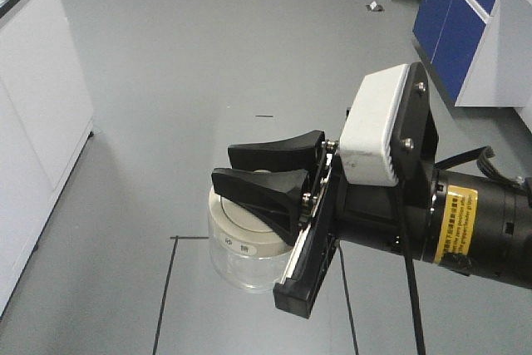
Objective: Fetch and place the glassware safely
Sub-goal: 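Drive the base away from the hood holding the jar in the right gripper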
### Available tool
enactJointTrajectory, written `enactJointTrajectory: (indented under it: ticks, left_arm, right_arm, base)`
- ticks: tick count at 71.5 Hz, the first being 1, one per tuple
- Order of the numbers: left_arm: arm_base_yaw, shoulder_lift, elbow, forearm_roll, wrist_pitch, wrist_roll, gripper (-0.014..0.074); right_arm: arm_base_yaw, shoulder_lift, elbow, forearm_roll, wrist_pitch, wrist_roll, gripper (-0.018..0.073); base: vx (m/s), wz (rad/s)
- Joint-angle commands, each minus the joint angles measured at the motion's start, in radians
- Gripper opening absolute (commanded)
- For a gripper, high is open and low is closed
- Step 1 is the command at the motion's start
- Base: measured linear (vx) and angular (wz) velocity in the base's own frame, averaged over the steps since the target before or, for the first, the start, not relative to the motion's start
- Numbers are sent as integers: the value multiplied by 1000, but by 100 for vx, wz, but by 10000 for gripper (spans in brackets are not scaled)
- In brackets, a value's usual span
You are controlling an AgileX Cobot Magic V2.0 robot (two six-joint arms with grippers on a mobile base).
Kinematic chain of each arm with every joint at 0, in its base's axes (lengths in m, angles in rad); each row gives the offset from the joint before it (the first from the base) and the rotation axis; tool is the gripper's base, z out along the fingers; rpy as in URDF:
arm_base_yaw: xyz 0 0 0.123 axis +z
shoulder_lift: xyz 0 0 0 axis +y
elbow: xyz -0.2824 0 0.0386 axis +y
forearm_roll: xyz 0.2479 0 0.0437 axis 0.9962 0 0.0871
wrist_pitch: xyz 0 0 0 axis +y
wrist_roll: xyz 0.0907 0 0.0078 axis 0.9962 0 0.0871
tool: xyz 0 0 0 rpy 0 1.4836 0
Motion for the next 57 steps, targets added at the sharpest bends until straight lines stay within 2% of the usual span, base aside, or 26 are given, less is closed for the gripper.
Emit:
enactJointTrajectory:
  ticks: [1, 57]
  left_arm:
    - [1, 13, -29, -6, -70, -9, -7]
    - [1, 13, -29, -6, -70, -9, -7]
  right_arm:
    - [1, -23, -30, 44, -32, -6, -1]
    - [1, -23, -30, 44, -32, -6, -1]
  base:
    - [42, -11]
    - [41, -3]
